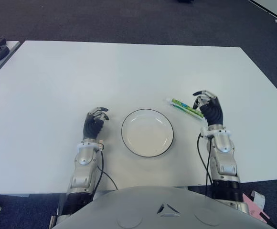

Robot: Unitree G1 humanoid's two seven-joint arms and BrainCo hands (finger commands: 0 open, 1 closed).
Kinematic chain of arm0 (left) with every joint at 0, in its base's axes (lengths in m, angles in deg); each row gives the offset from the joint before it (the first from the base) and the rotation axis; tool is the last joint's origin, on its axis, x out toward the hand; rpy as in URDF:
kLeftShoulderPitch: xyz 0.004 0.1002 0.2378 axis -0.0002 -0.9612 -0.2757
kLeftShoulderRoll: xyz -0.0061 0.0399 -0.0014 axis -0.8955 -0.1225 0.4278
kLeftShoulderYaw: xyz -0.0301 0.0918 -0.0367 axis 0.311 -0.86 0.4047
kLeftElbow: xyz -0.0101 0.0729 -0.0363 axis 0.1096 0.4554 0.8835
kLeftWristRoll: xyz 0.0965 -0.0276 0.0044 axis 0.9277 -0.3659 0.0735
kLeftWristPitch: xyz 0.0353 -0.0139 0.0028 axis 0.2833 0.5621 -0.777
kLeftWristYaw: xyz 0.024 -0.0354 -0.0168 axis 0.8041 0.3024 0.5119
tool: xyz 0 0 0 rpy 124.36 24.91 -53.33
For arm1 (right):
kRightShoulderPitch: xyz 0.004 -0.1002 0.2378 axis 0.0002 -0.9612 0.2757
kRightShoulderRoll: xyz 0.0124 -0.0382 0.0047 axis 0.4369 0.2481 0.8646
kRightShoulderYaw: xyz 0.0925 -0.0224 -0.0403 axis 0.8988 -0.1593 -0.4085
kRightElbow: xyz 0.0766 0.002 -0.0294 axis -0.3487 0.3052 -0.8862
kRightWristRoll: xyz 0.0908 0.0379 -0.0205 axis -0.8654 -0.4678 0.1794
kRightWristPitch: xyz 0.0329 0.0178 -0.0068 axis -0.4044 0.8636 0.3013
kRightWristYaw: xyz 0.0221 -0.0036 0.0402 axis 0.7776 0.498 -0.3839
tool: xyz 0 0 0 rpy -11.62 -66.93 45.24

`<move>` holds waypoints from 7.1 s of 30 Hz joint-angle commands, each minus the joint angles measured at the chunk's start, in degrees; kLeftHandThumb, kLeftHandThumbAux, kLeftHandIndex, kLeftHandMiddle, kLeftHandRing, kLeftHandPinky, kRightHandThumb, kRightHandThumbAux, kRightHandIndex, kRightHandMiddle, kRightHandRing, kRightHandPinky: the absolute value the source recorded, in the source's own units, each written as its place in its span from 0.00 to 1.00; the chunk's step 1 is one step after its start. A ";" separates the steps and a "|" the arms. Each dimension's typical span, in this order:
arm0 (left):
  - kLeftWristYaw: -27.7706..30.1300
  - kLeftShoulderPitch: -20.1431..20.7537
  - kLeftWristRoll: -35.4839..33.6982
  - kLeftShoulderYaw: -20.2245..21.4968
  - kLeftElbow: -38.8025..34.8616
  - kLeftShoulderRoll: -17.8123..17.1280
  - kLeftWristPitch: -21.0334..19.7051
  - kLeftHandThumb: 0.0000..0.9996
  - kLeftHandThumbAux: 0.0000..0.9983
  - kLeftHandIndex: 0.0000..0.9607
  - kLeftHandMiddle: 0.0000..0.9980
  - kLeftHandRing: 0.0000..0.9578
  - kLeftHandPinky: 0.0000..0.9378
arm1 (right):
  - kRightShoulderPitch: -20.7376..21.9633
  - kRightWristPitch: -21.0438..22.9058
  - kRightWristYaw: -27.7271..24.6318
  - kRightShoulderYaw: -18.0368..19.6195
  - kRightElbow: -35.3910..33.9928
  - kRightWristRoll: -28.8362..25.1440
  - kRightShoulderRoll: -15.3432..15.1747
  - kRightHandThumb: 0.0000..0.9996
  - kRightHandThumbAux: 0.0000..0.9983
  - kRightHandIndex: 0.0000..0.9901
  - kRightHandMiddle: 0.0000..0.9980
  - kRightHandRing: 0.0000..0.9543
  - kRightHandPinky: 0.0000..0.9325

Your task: Put the toothpaste on the table into the plate.

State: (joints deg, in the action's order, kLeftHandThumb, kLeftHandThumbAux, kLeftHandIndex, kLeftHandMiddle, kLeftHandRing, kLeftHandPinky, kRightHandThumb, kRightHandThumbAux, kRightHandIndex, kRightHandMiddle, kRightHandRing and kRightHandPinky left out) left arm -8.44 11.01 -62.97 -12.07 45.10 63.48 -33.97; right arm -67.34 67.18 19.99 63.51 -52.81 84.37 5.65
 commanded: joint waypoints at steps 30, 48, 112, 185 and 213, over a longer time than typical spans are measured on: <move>1.49 0.10 -2.70 0.72 9.66 0.23 7.57 0.70 0.72 0.46 0.89 0.92 0.94 | 31.91 -10.99 -14.39 -19.38 36.41 27.17 -26.45 0.57 0.17 0.00 0.00 0.00 0.00; -0.99 -0.11 -2.06 1.35 11.79 1.23 13.00 0.70 0.72 0.46 0.89 0.92 0.93 | 39.96 -16.82 -12.19 -32.17 49.21 39.48 -25.46 0.59 0.11 0.00 0.00 0.00 0.00; -6.77 -4.17 0.65 0.55 5.92 2.62 8.65 0.70 0.72 0.46 0.88 0.92 0.93 | 11.86 18.97 1.42 -37.81 23.17 56.79 -13.70 0.56 0.22 0.00 0.00 0.00 0.00; -6.38 -6.56 1.05 2.57 2.85 1.93 7.95 0.70 0.72 0.46 0.89 0.93 0.94 | 20.43 -1.77 59.17 -31.60 68.96 38.99 -0.16 0.86 0.49 0.34 0.38 0.40 0.40; -6.39 -6.15 1.22 2.63 3.88 1.80 10.64 0.70 0.72 0.46 0.89 0.93 0.94 | -0.79 12.60 12.50 -24.76 8.06 28.87 -16.07 0.53 0.44 0.01 0.01 0.01 0.05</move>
State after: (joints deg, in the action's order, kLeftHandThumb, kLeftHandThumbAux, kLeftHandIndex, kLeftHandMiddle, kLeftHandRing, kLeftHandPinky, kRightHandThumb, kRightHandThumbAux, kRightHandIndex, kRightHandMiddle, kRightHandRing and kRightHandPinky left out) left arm -14.73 5.56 -61.94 -9.46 45.89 65.16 -21.29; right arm -61.28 72.73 46.63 37.00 -31.01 116.07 -6.17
